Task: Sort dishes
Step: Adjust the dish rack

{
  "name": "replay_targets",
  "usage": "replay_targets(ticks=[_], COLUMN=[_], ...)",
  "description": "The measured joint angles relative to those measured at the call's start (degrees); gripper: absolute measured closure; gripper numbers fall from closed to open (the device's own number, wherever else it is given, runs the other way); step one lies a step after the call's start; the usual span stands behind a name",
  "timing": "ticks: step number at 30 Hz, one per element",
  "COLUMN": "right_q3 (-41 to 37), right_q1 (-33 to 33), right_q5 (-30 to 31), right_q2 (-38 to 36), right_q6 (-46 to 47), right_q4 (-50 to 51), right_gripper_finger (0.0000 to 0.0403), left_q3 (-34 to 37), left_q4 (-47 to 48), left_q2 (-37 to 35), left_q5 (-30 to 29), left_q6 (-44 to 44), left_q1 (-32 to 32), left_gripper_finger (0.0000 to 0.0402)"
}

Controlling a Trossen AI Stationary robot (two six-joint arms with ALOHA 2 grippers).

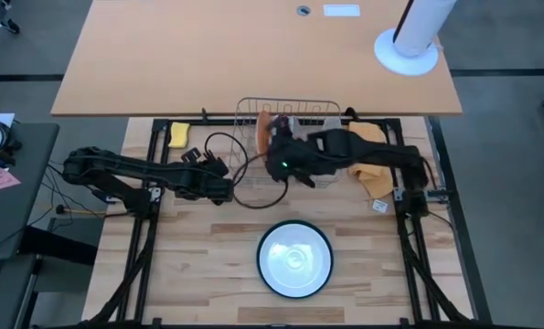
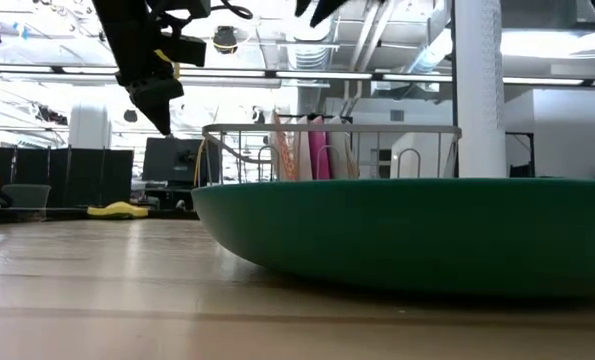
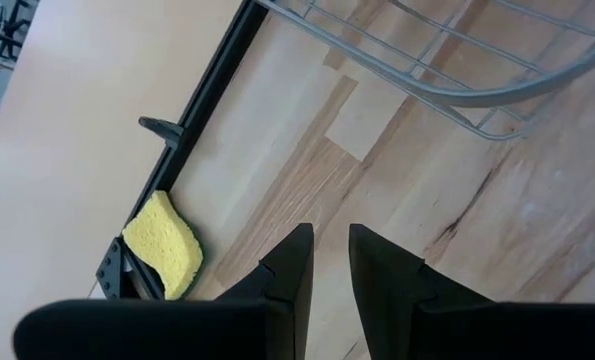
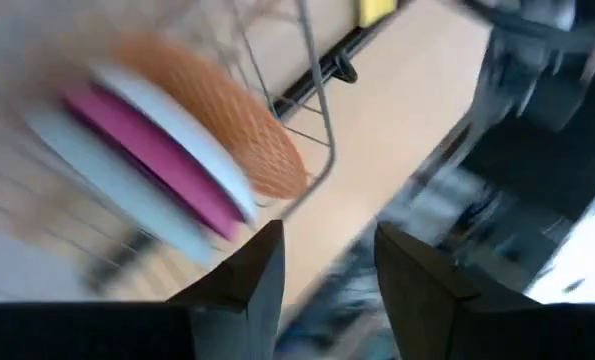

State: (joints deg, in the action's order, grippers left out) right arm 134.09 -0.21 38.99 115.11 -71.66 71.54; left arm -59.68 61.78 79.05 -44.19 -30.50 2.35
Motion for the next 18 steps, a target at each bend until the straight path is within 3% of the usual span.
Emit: replay_targets(ticks=[4, 8, 10, 12, 18], right_q3=[-0.9, -1.0, -2.7, -7.1, -20.3], right_q1=[4.4, 7.7, 9.3, 11.5, 14.9], right_q5=[0.0, -5.8, -8.3, -10.7, -10.5], right_q2=[-3.1, -4.4, -4.6, -7.0, -10.5], right_q6=[35.8, 66.9, 73.6, 74.5, 79.1], right_q4=[4.1, 17.3, 18.6, 16.7, 18.6], right_gripper_finger=[0.0244, 0.0250, 0.0253, 0.0255, 0.0267], left_q3=[0.0, 0.0, 0.0, 0.0, 0.0], left_q4=[-0.1, -2.6, -4.8, -7.2, -9.9], left_q2=[0.0, 0.0, 0.0, 0.0, 0.0], left_q5=[0.0, -0.4, -0.4, -0.3, 1.0], left_q6=[0.0, 1.0, 2.2, 3.3, 5.5], left_q1=[0.0, 0.1, 0.5, 0.9, 1.1], left_gripper_finger=[0.0339, 0.0339, 0.0339, 0.0339, 0.0339])
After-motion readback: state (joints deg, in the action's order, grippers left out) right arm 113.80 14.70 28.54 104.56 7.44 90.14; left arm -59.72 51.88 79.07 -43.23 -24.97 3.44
